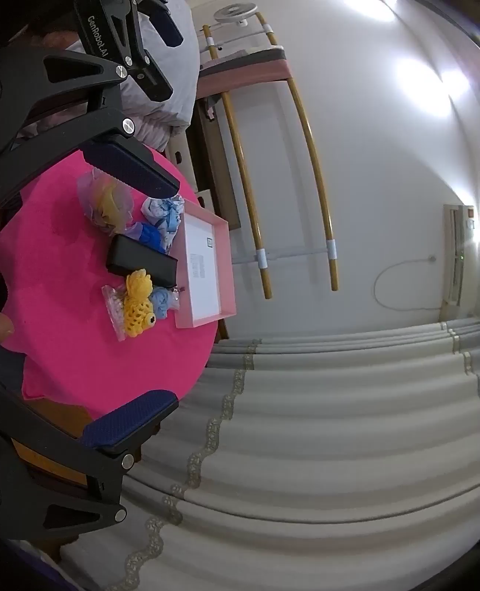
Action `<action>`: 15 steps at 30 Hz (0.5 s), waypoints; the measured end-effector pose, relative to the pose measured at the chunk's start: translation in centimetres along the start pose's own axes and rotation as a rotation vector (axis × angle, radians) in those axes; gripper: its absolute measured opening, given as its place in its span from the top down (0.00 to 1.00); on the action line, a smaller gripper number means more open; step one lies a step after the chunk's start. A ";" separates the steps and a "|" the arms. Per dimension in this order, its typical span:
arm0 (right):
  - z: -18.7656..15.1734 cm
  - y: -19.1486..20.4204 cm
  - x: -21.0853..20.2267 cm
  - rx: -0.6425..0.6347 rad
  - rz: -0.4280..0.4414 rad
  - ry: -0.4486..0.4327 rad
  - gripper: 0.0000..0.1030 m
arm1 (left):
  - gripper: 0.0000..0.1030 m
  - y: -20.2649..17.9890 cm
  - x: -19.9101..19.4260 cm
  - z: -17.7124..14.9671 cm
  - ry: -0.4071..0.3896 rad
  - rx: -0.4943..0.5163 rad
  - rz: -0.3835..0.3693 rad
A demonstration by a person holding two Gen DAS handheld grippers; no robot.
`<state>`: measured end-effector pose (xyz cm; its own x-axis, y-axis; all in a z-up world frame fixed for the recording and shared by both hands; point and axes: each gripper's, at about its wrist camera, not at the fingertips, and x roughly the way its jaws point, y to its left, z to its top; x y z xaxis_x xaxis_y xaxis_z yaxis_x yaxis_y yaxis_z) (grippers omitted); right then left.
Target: Organize soft objects
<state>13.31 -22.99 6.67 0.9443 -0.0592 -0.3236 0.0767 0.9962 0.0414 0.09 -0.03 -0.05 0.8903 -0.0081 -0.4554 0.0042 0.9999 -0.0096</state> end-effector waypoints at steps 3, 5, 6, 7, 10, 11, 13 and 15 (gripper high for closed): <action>-0.1 0.1 -0.1 -0.001 -0.002 -0.001 0.00 | 0.00 0.0 0.0 0.0 0.002 -0.006 0.002; -0.1 0.1 -0.2 0.001 -0.003 -0.002 0.00 | 0.00 0.1 -0.1 0.0 -0.009 -0.013 -0.014; 0.0 0.0 -0.2 0.003 -0.004 -0.002 0.00 | 0.00 -0.4 -1.3 0.2 -0.055 0.013 0.000; 0.2 -0.2 -0.2 0.004 -0.006 -0.003 0.00 | 0.00 -0.6 -1.8 0.1 -0.072 0.017 0.005; 0.3 -0.2 -0.7 0.007 -0.007 -0.011 0.00 | 0.00 -0.6 -2.5 -0.3 -0.136 0.024 0.009; 0.3 -0.2 -0.8 0.009 -0.006 -0.013 0.00 | 0.00 -0.7 -3.2 -0.6 -0.180 0.033 0.000; 0.6 -0.2 -0.8 0.009 -0.009 -0.019 0.00 | 0.00 -0.7 -4.2 -1.1 -0.232 0.028 0.004; 0.7 -0.1 -0.9 0.008 -0.013 -0.027 0.00 | 0.00 -0.8 -4.0 -1.7 -0.228 0.027 0.005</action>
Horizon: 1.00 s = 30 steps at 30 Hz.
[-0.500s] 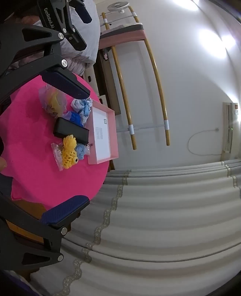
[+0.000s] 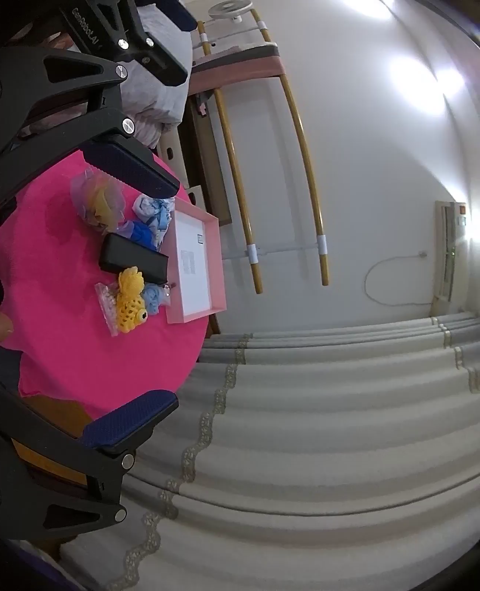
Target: Organize soft objects
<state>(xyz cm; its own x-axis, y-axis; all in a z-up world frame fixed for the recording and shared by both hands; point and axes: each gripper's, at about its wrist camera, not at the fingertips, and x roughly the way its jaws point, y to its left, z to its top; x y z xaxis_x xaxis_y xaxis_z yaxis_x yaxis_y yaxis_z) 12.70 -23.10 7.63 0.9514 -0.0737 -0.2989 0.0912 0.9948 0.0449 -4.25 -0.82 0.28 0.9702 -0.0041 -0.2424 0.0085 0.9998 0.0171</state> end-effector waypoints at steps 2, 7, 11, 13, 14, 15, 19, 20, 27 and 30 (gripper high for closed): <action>0.2 0.1 -0.1 -0.001 0.002 -0.004 0.00 | 0.00 -0.2 0.1 -0.7 0.021 0.010 0.004; 0.5 0.0 -0.6 0.001 0.001 -0.013 0.00 | 0.00 0.2 -1.0 -1.6 0.021 0.002 0.026; 0.3 0.1 -0.6 0.003 -0.004 -0.015 0.00 | 0.00 0.6 -2.5 -0.3 0.021 -0.014 0.025; 0.4 0.1 -0.6 0.003 -0.003 -0.014 0.00 | 0.00 0.9 -2.4 1.0 0.027 -0.017 0.028; 0.3 0.1 -0.6 0.002 -0.003 -0.015 0.00 | 0.00 1.0 -2.1 1.6 0.028 -0.019 0.031; 0.2 0.1 -0.6 0.002 -0.004 -0.015 0.00 | 0.00 1.0 -2.1 1.9 0.031 -0.021 0.032; 0.2 0.2 -0.7 0.001 -0.006 -0.017 0.00 | 0.00 0.9 -1.2 2.0 0.034 -0.022 0.038; 0.2 0.2 -0.6 0.001 -0.006 -0.016 0.00 | 0.00 0.8 -0.9 2.0 0.034 -0.021 0.039; 0.4 0.0 -0.6 0.007 -0.010 -0.016 0.00 | 0.00 0.8 -0.8 1.4 0.036 -0.026 0.035; 0.3 0.0 -0.6 0.009 -0.009 -0.016 0.00 | 0.00 0.8 -0.7 1.3 0.036 -0.026 0.036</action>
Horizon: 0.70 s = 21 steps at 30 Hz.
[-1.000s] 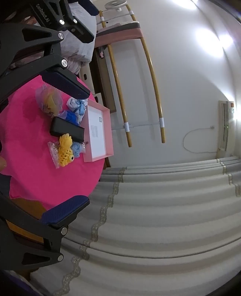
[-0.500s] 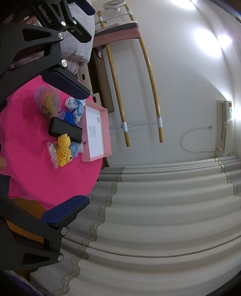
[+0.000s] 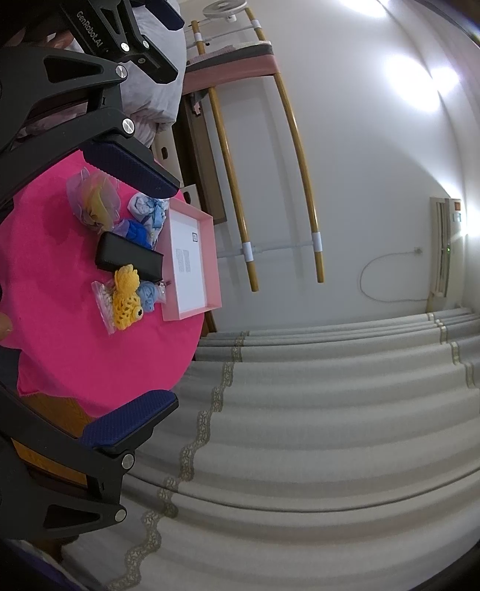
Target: Organize soft objects
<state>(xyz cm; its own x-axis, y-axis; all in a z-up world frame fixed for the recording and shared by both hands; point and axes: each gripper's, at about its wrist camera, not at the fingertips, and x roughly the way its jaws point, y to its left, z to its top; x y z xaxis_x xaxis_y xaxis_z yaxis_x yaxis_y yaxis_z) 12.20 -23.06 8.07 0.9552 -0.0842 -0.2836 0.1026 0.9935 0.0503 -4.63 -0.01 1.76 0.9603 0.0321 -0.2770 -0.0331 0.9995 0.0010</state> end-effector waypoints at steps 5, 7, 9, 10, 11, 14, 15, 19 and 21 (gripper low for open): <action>-0.1 0.0 -0.1 0.000 0.000 -0.001 0.00 | 0.00 0.2 0.4 -0.3 0.006 -0.010 -0.002; -0.2 0.0 0.0 -0.001 0.000 -0.002 0.00 | 0.00 0.3 0.3 -0.4 0.004 -0.013 -0.004; -0.2 -0.1 -0.1 -0.001 -0.001 -0.001 0.00 | 0.00 0.4 0.3 -0.3 0.005 -0.014 -0.004; -0.3 -0.1 -0.1 0.000 -0.001 -0.001 0.00 | 0.00 0.4 0.4 -0.4 0.006 -0.013 -0.002; -0.3 -0.1 -0.1 -0.001 -0.001 -0.001 0.00 | 0.00 0.4 0.4 -0.3 0.007 -0.011 0.000; -0.3 0.0 -0.1 -0.001 -0.002 -0.001 0.00 | 0.00 0.4 0.6 -0.4 0.011 -0.011 -0.001; -0.4 -0.1 0.0 -0.001 -0.002 0.000 0.00 | 0.00 0.3 0.7 -0.5 0.011 -0.011 -0.001; -0.5 -0.1 0.1 -0.002 0.000 0.006 0.00 | 0.00 0.4 1.0 -0.6 0.011 -0.010 0.000; -0.6 -0.1 0.2 -0.004 0.001 0.011 0.00 | 0.00 0.5 1.2 -0.7 0.016 -0.012 0.000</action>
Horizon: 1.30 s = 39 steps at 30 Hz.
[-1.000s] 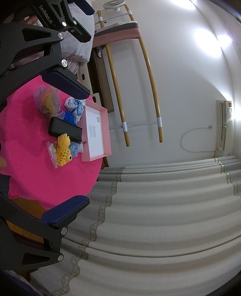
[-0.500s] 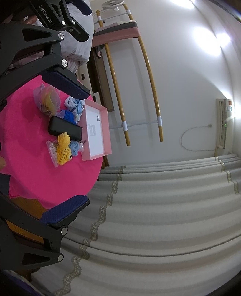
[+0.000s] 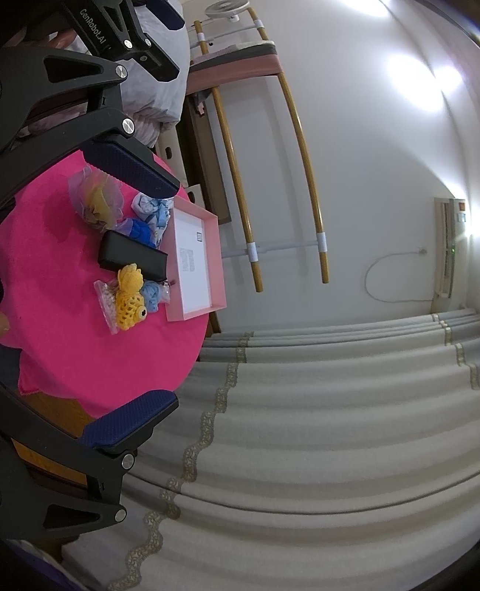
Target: Organize soft objects
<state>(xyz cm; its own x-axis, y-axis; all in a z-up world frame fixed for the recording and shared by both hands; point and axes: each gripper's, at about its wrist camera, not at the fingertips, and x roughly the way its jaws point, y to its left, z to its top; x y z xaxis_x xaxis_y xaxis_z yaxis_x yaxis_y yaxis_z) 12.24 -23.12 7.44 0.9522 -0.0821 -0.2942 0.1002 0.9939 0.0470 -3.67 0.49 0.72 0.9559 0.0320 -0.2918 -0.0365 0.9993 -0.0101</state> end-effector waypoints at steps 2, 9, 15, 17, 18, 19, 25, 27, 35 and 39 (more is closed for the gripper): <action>0.0 -0.1 0.3 -0.003 -0.003 0.005 0.00 | 0.00 0.1 0.4 -0.2 0.006 0.000 0.002; -0.1 -0.8 1.9 0.005 -0.017 0.040 0.00 | 0.00 0.6 2.4 -0.6 0.056 -0.004 0.014; -1.4 -1.2 4.8 -0.003 -0.024 0.115 0.00 | 0.00 0.3 5.4 -1.4 0.157 0.008 0.014; -2.2 -1.3 6.3 -0.005 -0.023 0.154 0.00 | 0.00 0.1 6.5 -1.6 0.191 0.014 0.008; -2.5 -1.4 6.9 -0.007 -0.022 0.172 0.00 | 0.00 -0.1 7.1 -1.8 0.208 0.015 0.004; -2.9 -1.5 7.6 -0.009 -0.022 0.191 0.00 | 0.00 -0.2 7.7 -2.0 0.231 0.019 -0.003; -5.1 -1.8 11.4 -0.017 -0.022 0.286 0.00 | 0.00 -0.6 11.5 -3.2 0.333 0.017 -0.038; -5.6 -2.0 12.3 -0.017 -0.024 0.311 0.00 | 0.00 -0.7 12.7 -3.6 0.361 0.013 -0.053; -7.9 -2.4 17.4 -0.029 -0.035 0.412 0.00 | 0.00 -1.9 19.1 -5.8 0.450 0.028 -0.102; -8.8 -2.5 19.5 -0.037 -0.030 0.454 0.00 | 0.00 -2.6 22.7 -7.1 0.488 0.030 -0.105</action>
<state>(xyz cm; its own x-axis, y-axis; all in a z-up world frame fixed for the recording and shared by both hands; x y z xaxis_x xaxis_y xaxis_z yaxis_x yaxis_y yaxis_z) 28.06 -26.54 -6.82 0.7256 -0.0777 -0.6838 0.1074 0.9942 0.0009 16.02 -1.55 -12.66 0.7058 -0.0747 -0.7045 0.0675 0.9970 -0.0381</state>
